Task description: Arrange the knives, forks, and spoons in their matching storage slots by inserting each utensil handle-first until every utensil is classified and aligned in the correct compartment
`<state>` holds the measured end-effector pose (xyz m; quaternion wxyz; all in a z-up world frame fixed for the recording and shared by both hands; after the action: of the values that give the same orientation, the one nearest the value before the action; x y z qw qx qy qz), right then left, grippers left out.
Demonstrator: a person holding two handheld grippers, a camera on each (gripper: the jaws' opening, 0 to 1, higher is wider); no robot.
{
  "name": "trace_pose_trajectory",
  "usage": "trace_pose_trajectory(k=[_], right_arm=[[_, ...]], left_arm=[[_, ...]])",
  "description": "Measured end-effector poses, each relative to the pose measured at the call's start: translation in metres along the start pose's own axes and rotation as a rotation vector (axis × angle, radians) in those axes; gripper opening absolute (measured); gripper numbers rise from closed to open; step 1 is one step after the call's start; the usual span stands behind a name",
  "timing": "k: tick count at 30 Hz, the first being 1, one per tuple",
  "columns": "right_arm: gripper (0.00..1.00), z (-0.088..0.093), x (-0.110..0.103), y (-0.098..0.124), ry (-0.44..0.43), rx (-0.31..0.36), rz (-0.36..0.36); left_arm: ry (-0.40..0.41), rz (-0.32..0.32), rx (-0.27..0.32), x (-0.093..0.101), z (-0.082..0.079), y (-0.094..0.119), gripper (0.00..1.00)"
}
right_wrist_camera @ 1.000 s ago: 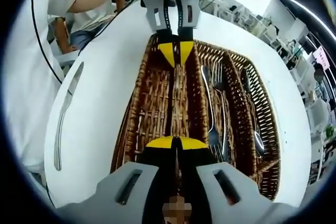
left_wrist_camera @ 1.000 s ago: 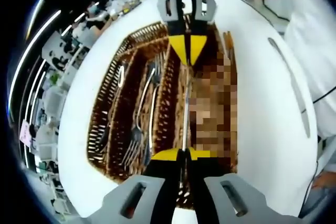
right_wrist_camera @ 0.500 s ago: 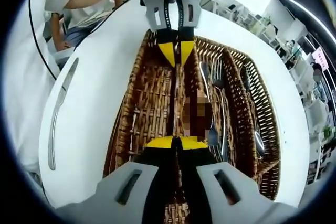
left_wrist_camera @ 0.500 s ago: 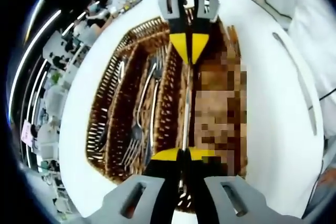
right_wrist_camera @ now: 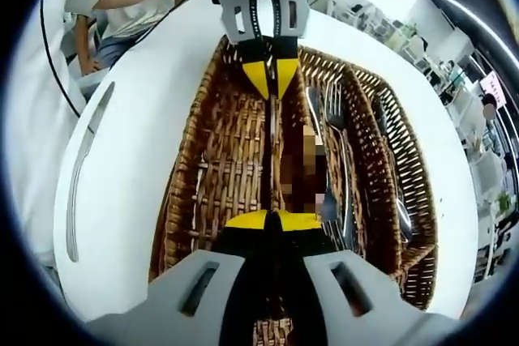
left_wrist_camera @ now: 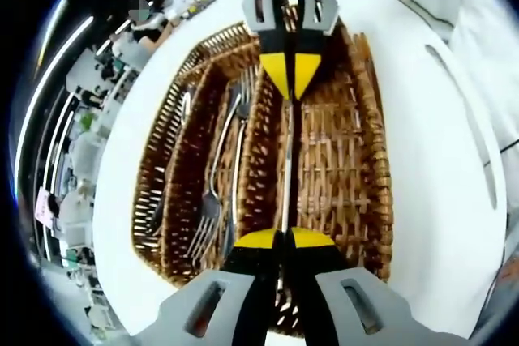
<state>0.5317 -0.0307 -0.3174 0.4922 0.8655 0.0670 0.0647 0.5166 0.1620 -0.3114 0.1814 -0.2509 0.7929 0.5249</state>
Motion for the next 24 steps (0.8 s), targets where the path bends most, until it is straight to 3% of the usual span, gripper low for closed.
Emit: trace_pose_trajectory(k=[24], right_arm=[[0.06,0.0013,-0.0008,-0.0012,-0.045,0.001,-0.032]], left_arm=[[0.028,0.023,-0.010,-0.0006,0.0016,0.0023,0.04]])
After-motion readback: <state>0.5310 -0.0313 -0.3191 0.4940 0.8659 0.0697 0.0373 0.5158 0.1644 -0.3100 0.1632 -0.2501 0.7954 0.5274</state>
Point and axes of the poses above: the point that each gripper's makers call its tool centre point, and the gripper's own axes: y roughly backward along the fingers, x roughly to its right, z roughly out of its underside, the point moved 10 cm from there along y, roughly backward along the fingers, and after that the axes turned 15 degrees about -z, right-handed, at the moved point
